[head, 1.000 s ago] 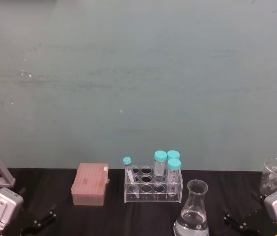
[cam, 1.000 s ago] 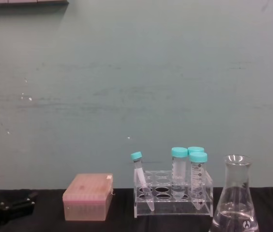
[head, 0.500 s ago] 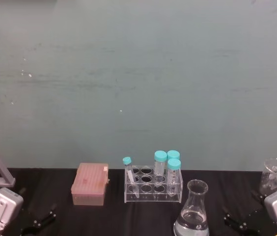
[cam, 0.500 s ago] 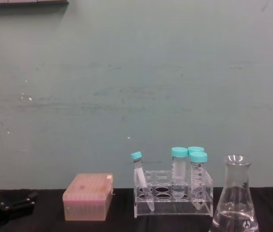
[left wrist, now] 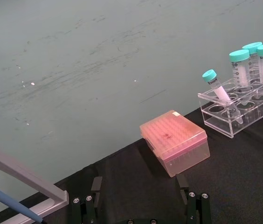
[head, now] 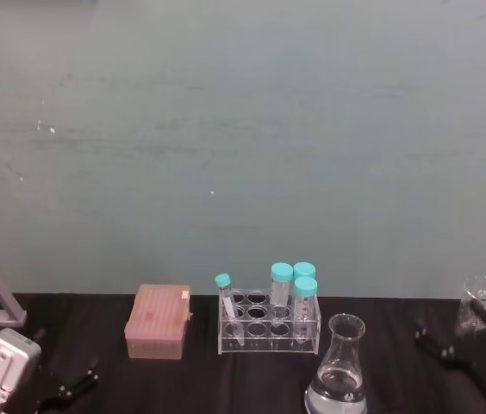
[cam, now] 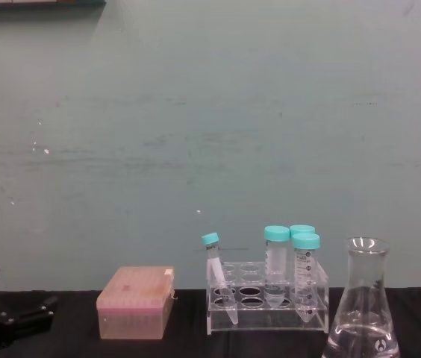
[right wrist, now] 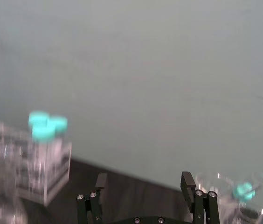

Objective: Pick up the beaker with the right gripper, shake it three times, and then put it down.

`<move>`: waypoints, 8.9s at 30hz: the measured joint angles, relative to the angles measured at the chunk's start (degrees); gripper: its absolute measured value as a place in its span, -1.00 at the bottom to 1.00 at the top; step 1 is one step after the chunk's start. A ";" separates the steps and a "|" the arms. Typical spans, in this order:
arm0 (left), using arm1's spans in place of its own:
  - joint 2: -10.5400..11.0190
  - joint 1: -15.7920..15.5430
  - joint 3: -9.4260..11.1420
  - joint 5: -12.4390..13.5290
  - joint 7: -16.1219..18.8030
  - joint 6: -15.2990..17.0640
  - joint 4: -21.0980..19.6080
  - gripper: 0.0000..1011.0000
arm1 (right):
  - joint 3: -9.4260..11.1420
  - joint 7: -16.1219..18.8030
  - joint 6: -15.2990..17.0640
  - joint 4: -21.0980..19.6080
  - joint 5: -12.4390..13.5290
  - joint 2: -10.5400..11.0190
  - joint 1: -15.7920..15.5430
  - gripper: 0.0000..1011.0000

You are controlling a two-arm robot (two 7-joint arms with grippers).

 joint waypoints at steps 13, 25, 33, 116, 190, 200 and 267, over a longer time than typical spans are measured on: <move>0.00 0.00 0.00 0.00 0.00 0.00 0.00 0.98 | 3.65 15.93 -6.10 -5.16 13.07 -1.22 -0.64 0.98; 0.00 0.00 0.00 0.00 0.00 0.00 0.00 0.98 | 1.51 25.56 -3.46 -7.16 13.72 0.41 -0.83 0.98; 0.00 0.00 0.00 0.00 0.00 0.00 0.00 0.98 | 1.10 25.36 -1.66 -6.76 10.43 -0.06 -0.72 0.98; 0.00 0.00 0.00 0.00 0.00 0.00 0.00 0.98 | 3.84 22.35 17.10 -1.09 2.04 -10.67 1.73 0.98; 0.00 0.00 0.00 0.00 0.00 0.00 0.00 0.98 | 3.52 22.03 18.74 -1.66 0.31 -10.65 3.01 -0.10; 0.00 0.00 0.00 0.00 0.00 0.00 0.00 0.98 | 4.91 21.26 20.60 -4.29 0.63 -10.47 3.65 -0.10; 0.00 0.00 0.00 0.00 0.00 0.00 0.00 0.98 | -0.36 18.13 -8.21 -0.50 -25.35 -3.61 3.94 -0.10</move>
